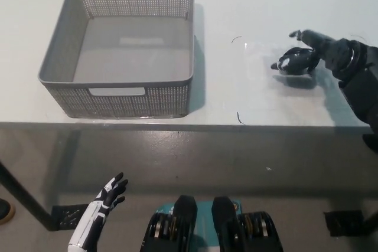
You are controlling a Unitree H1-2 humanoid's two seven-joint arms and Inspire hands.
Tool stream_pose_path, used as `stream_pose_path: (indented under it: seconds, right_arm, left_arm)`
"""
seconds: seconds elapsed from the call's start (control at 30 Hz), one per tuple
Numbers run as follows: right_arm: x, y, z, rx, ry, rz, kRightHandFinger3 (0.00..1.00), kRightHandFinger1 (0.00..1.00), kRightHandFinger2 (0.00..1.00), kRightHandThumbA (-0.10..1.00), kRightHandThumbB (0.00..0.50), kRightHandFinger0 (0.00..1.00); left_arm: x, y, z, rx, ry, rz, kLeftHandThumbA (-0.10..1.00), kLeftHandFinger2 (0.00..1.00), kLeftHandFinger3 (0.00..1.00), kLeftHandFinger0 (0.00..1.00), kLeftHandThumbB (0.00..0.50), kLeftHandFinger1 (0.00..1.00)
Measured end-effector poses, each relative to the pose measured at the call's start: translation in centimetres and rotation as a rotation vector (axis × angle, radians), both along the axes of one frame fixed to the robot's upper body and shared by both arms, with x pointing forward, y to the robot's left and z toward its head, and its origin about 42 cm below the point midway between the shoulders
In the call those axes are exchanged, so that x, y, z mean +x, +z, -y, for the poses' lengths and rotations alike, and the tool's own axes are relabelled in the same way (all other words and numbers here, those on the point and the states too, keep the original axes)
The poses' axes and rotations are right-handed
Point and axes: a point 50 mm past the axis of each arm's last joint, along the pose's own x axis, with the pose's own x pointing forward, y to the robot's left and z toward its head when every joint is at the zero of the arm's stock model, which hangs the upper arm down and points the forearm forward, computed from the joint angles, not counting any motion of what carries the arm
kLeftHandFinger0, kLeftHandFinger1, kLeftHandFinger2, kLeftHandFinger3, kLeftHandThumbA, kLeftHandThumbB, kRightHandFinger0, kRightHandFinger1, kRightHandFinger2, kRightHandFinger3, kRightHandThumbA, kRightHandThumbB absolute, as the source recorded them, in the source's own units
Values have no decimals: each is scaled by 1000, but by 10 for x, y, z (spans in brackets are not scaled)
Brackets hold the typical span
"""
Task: Use the right hand to pick up a webcam and put it into a container on the left side
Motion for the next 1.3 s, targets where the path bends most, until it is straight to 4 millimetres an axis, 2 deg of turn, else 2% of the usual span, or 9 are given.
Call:
stream_pose_path:
  seconds: [0.43,0.57,0.67,0.7,0.77,0.83,0.87,0.97,1.3]
  right_arm:
    - [-4,-15,12,-41,-23,-13,1000,1000,1000,823,499,1000]
    - [-6,-22,12,-37,-22,-9,1000,1000,1000,608,427,1000]
    - [-7,-27,10,-11,-18,19,1000,865,932,481,376,746]
    - [-8,-28,10,-8,-15,34,897,705,760,433,353,623]
    - [-8,-29,10,1,-16,83,488,256,378,109,272,116]
    - [-8,-27,10,20,-21,129,336,92,316,-94,210,2]
    - [-8,-27,10,31,-22,149,472,175,513,-100,160,0]
    - [-11,-34,10,63,-28,193,762,377,769,-100,141,0]
    - [-17,-45,11,153,-38,310,933,524,880,-100,154,40]
  left_arm:
    - [0,0,-1,0,3,1,1000,1000,1000,1000,154,1000]
    - [0,0,-1,-1,3,2,1000,1000,1000,1000,156,1000]
    - [1,1,-1,-2,3,4,1000,1000,1000,1000,155,1000]
    - [1,1,-1,-2,3,4,1000,1000,1000,1000,158,1000]
    - [2,2,-1,-4,4,6,1000,1000,1000,1000,144,1000]
    - [3,2,-1,-4,4,7,1000,1000,1000,1000,145,1000]
    - [3,2,-1,-4,3,9,1000,1000,1000,1000,140,1000]
    - [5,3,-1,-5,3,13,1000,1000,1000,1000,131,1000]
    - [7,5,-1,-16,3,18,1000,1000,1000,1000,123,1000]
